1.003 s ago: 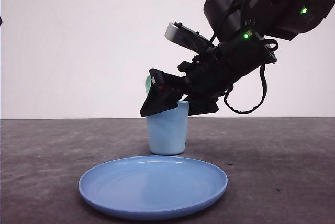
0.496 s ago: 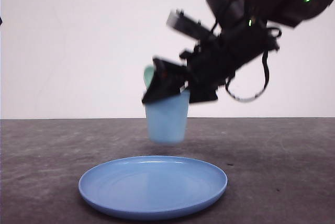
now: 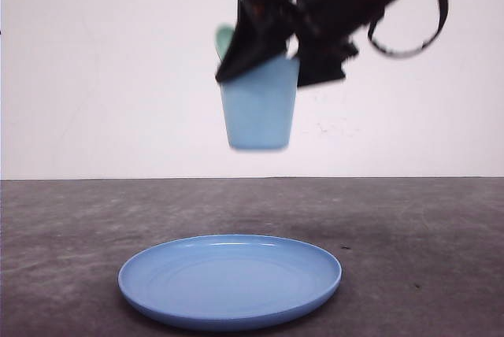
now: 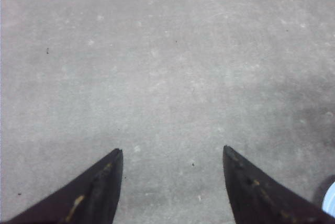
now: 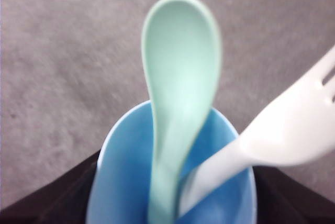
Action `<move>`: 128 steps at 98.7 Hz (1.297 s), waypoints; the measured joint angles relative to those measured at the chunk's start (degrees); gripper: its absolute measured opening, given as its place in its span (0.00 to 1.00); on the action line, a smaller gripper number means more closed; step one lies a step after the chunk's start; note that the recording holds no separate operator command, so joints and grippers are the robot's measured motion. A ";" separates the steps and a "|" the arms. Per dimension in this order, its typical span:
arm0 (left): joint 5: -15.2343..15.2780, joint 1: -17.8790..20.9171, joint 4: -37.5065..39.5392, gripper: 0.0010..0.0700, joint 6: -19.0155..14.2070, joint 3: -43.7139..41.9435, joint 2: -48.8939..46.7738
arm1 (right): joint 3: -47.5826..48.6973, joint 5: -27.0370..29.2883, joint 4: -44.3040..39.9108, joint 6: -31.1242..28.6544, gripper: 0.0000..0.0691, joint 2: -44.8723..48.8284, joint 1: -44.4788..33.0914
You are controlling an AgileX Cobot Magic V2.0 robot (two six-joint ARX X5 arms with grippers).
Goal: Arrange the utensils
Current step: 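Lift the blue cup with the right gripper over the blue plate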
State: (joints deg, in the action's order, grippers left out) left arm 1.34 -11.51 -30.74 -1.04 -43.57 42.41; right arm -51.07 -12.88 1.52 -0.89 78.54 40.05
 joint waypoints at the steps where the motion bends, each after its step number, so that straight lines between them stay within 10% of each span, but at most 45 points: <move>1: 0.00 0.00 0.00 0.50 0.00 0.00 0.00 | 0.04 0.20 -0.09 0.00 0.63 -0.39 0.22; 128: 0.20 0.00 1.27 0.50 0.02 0.00 0.00 | 21.99 9.46 17.55 -0.76 0.63 -7.39 16.15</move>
State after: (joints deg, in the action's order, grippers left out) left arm 1.54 -11.51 -29.47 -1.02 -43.57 42.41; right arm -29.08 -3.42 19.07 -1.65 71.16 56.21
